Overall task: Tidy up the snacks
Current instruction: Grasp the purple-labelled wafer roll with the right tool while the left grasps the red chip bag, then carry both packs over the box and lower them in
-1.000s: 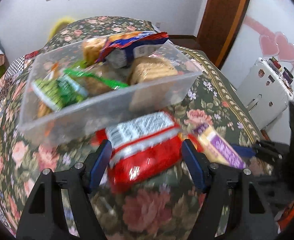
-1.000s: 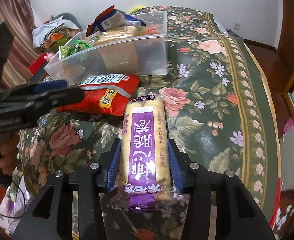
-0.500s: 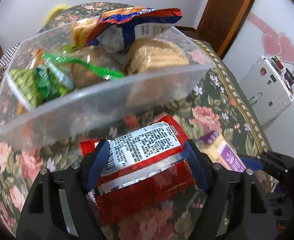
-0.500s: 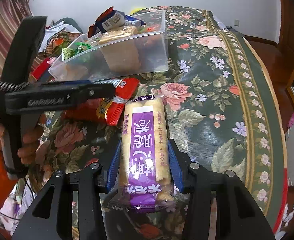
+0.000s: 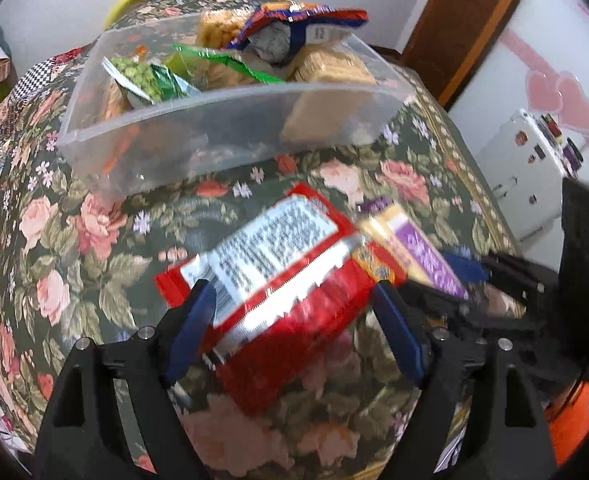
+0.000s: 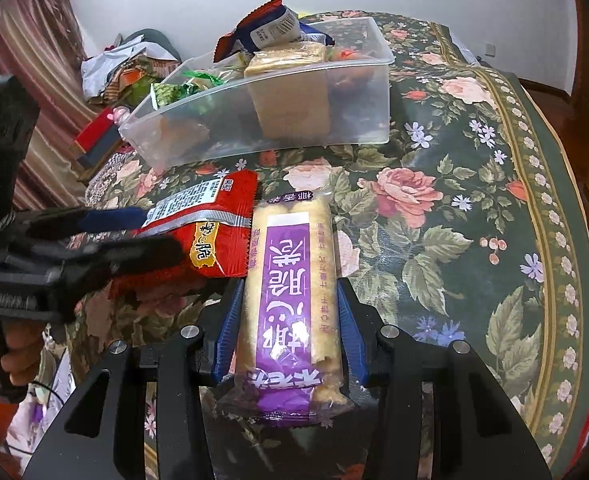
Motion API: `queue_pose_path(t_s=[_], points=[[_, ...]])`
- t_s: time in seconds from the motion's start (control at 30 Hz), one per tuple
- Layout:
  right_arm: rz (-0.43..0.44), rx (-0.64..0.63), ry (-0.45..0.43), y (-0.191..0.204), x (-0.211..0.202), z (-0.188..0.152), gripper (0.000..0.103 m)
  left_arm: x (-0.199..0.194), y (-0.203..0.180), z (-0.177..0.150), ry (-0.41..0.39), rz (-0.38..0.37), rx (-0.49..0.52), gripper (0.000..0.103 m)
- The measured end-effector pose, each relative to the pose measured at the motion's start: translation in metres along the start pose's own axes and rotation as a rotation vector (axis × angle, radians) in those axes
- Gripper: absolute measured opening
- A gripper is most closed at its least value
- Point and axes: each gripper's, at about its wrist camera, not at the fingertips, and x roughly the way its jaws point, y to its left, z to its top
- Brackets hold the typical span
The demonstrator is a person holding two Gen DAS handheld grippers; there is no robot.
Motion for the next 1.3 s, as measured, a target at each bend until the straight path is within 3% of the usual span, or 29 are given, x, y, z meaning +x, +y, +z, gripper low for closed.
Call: queue_pose_path(t_s=[0.17,0.3,0.43,0.57,0.7,0.8,0.87,0.93,1.07,1.1,1.13,1.3], points=[[-0.010,0.012,0.004,-0.002,-0.001,0.001,0.042,0.000,-0.009,-0.011,0.008,0.025,0.044,0.082],[-0.008,0.023,0.010,-0.005,-0.005,0.000,0.042,-0.014,-0.007,-0.004,-0.059,0.044,0.077,0.083],[0.011,0.042,0.019,-0.010,-0.010,-0.003,0.042,-0.016,-0.016,0.003,-0.164,0.116,0.222,0.103],[0.012,0.049,0.025,-0.012,-0.010,-0.003,0.042,0.009,-0.017,0.009,-0.100,0.100,0.277,0.103],[0.005,0.037,0.032,-0.011,-0.009,-0.002,0.043,0.030,-0.012,0.013,-0.049,0.071,0.251,0.103],[0.003,0.033,0.033,-0.010,-0.007,0.000,0.049,0.036,-0.005,0.018,-0.033,0.035,0.193,0.103],[0.000,0.032,0.029,-0.011,-0.006,0.003,0.052,0.037,0.001,0.018,-0.031,0.014,0.151,0.101],[-0.005,0.029,0.027,-0.011,-0.004,0.004,0.052,0.034,0.003,0.015,-0.054,0.017,0.131,0.088],[-0.027,0.003,0.018,-0.009,0.000,0.003,0.052,0.025,0.007,0.009,-0.070,0.006,0.089,0.075],[-0.037,-0.005,0.016,-0.008,0.000,0.002,0.051,0.022,0.009,0.007,-0.074,-0.001,0.074,0.071],[-0.048,-0.012,0.012,-0.008,0.000,0.001,0.043,0.021,0.010,0.005,-0.076,-0.006,0.060,0.067],[-0.067,-0.022,-0.002,-0.006,-0.003,0.000,0.042,0.008,0.013,-0.006,-0.088,0.005,0.017,0.066]])
